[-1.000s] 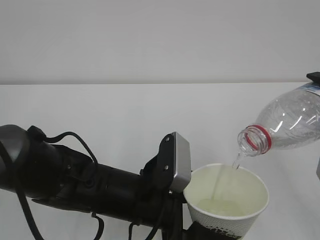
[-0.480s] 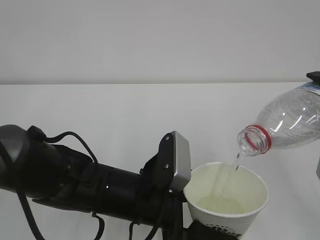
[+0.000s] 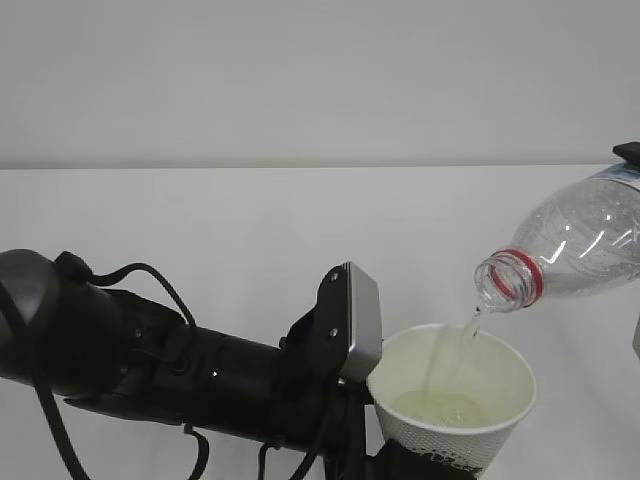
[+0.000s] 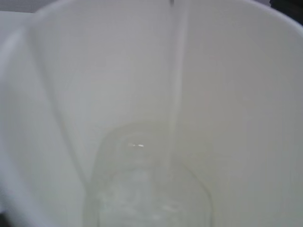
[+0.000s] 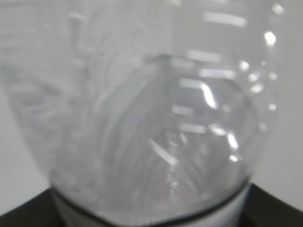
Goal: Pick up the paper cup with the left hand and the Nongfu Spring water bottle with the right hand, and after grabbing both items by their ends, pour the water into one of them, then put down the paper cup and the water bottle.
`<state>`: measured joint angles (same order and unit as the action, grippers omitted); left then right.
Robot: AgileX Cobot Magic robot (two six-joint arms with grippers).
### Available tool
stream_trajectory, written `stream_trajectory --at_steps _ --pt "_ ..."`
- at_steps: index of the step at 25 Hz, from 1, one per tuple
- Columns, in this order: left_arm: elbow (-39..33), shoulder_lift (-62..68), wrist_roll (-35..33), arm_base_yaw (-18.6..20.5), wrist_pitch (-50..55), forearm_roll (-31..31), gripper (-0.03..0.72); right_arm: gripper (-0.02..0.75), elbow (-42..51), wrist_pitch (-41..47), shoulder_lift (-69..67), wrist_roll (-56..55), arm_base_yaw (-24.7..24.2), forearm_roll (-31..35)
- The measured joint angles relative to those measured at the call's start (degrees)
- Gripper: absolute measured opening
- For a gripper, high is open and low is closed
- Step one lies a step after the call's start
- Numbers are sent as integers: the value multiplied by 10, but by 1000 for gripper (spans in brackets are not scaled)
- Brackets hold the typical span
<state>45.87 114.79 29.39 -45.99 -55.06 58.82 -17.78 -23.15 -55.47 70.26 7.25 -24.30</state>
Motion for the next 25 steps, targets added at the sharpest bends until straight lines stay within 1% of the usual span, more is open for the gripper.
stream_trajectory --at_steps 25 --pt "0 0 0 0 1 0 501 433 0 -3 0 8 0 0"
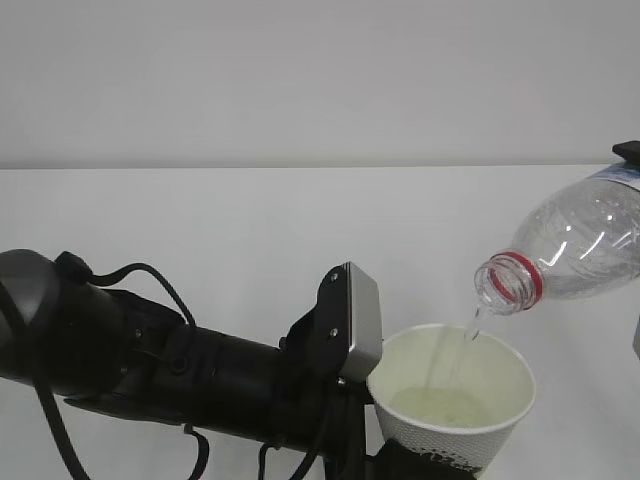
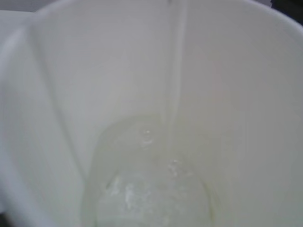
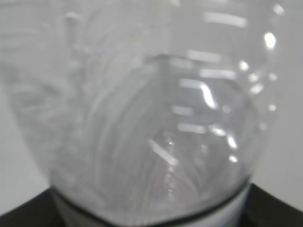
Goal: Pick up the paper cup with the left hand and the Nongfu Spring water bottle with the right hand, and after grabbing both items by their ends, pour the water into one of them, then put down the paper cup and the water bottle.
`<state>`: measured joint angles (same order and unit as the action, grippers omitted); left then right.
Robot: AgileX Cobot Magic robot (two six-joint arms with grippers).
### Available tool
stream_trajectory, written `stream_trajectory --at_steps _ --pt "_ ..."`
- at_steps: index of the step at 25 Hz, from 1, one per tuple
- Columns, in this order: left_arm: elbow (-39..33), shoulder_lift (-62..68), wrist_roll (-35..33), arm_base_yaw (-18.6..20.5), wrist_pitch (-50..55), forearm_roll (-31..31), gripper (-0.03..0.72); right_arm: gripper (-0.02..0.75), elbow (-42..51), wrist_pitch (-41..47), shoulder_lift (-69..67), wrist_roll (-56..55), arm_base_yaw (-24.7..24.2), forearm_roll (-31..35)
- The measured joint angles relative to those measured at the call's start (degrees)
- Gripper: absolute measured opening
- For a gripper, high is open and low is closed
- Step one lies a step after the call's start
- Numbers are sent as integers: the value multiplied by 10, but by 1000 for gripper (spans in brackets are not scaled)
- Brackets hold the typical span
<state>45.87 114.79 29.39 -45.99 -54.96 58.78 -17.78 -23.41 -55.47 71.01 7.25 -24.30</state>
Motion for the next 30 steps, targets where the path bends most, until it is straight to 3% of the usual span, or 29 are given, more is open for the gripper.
stream_trajectory --at_steps 30 --pt "0 0 0 0 0 -1 501 433 0 -13 0 10 0 3"
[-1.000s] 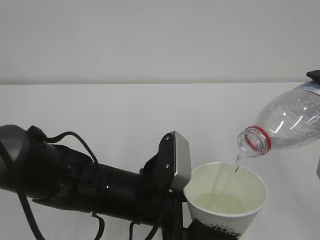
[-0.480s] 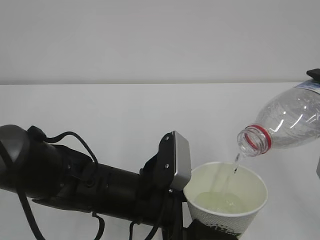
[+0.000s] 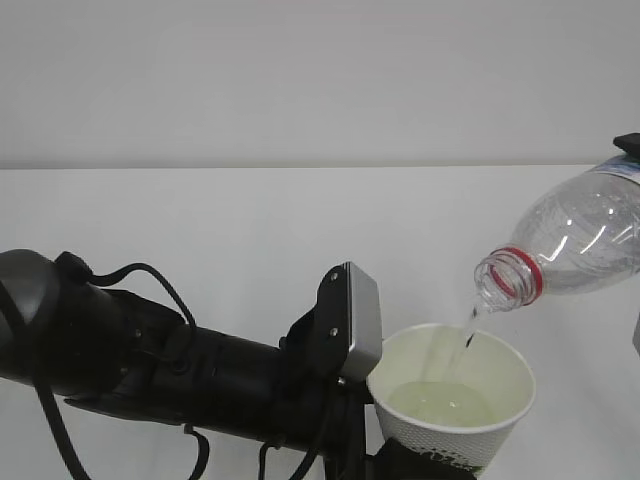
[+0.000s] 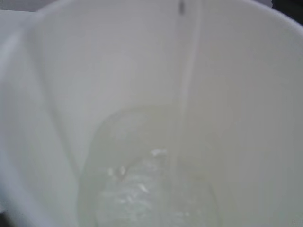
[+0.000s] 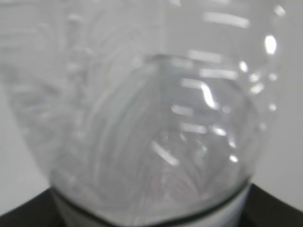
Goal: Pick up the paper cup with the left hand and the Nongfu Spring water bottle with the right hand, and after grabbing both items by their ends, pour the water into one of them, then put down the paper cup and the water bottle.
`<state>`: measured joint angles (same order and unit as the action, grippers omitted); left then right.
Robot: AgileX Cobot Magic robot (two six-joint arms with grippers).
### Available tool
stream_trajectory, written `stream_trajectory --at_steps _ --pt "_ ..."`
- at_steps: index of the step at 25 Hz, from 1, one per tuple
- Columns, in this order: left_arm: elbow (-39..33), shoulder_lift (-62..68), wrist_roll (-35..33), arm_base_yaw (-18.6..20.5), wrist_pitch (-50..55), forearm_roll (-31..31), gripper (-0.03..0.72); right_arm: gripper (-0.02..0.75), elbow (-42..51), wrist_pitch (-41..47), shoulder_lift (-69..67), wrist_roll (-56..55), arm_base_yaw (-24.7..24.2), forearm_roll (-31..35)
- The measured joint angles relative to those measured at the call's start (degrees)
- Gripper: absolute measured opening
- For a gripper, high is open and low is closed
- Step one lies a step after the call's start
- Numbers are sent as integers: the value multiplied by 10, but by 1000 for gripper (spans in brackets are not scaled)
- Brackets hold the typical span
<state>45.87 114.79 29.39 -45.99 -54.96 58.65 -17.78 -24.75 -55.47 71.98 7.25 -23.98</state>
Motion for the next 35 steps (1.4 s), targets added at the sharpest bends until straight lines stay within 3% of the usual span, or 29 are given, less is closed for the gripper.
stream_trajectory --at_steps 35 --pt "0 0 0 0 3 -3 501 433 0 -1 0 1 0 0"
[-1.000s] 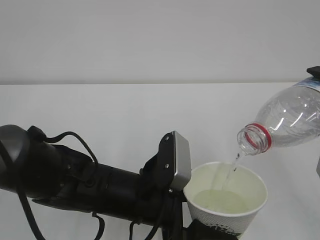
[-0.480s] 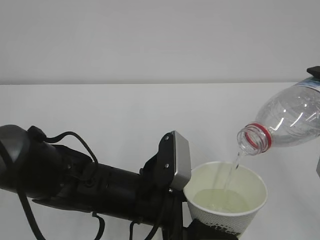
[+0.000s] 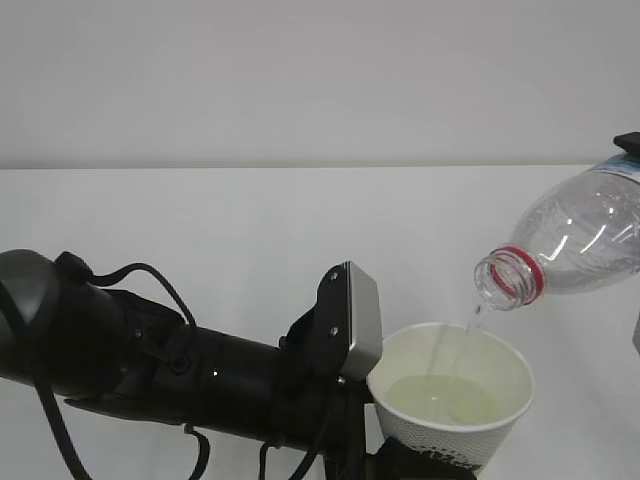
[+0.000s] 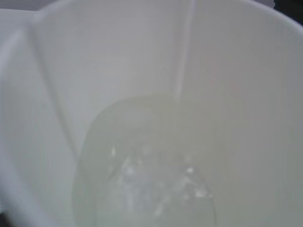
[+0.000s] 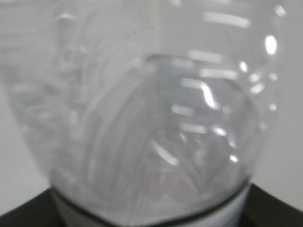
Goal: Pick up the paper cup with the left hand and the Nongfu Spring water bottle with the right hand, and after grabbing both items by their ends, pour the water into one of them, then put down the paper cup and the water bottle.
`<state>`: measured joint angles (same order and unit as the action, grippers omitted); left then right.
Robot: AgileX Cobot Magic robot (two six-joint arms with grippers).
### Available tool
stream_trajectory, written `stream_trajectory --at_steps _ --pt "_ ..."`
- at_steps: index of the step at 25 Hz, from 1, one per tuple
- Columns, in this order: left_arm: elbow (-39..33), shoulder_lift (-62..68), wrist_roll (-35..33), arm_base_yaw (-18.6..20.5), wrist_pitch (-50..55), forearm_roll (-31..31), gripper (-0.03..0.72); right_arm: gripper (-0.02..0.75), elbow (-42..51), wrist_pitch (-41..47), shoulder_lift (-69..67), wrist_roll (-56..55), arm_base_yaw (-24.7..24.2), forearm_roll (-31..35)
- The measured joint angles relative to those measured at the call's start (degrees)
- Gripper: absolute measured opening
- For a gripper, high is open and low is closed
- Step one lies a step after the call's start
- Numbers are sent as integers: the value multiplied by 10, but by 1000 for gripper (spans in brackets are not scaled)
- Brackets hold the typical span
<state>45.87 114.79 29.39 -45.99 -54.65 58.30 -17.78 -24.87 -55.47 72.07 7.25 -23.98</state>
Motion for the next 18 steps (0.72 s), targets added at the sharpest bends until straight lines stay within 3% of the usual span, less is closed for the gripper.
stream_trajectory --at_steps 18 --pt "0 2 0 0 0 0 501 433 0 0 0 1 0 0"
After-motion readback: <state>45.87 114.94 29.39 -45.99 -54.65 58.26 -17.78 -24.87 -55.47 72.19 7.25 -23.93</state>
